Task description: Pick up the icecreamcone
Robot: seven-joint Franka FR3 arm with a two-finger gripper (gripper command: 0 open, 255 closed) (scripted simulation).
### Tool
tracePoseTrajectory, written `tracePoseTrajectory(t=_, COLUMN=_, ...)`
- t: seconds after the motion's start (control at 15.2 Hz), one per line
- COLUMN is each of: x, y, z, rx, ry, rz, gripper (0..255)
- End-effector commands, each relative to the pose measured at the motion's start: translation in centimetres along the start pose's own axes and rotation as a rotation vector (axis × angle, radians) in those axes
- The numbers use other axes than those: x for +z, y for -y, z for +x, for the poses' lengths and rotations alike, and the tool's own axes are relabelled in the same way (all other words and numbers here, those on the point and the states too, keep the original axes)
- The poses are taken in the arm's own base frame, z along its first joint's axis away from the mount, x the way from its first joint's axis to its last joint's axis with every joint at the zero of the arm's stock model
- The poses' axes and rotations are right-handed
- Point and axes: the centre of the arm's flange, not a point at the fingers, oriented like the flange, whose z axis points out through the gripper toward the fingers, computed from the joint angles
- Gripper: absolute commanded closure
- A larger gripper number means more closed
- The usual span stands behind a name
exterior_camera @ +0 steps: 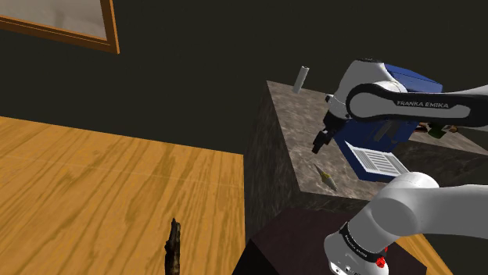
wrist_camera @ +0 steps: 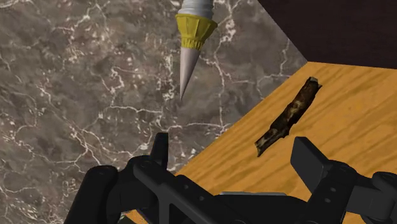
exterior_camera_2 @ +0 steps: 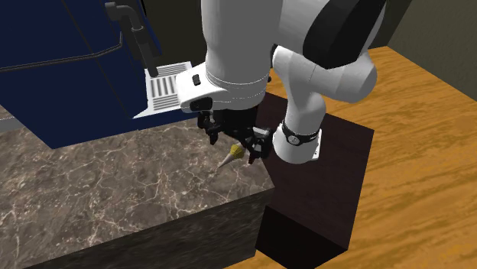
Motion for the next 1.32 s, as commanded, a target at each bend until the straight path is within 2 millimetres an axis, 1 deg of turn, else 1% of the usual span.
tracePoseTrajectory(t=0.0, x=2.4, y=-1.2, z=-0.6, rx=0.008, ry=0.011, rz=0.004, gripper=0)
tracePoseTrajectory(t=0.33, x=8.3, y=-3.6, z=-2.1, rx=0.032, ry=0.042, rz=0.011, gripper=0)
tracePoseTrajectory(t=0.4, x=8.4, y=-3.7, z=-2.1, rx=0.033, ry=0.043, rz=0.011, gripper=0)
tracePoseTrajectory(t=0.79, x=11.5, y=-3.5, z=-2.1, rx=0.033, ry=0.043, rz=0.011, gripper=0)
tracePoseTrajectory(t=0.86, x=12.4, y=-3.4, z=-2.1, rx=0.033, ry=0.043, rz=0.011, gripper=0)
tracePoseTrajectory(t=0.99, x=12.4, y=-3.4, z=-2.1, rx=0.033, ry=0.043, rz=0.011, gripper=0)
tracePoseTrajectory(t=1.06, x=12.3, y=-3.4, z=-2.2, rx=0.033, ry=0.043, rz=0.011, gripper=255)
tracePoseTrajectory(t=1.25, x=12.3, y=-3.4, z=-2.2, rx=0.033, ry=0.043, rz=0.011, gripper=255)
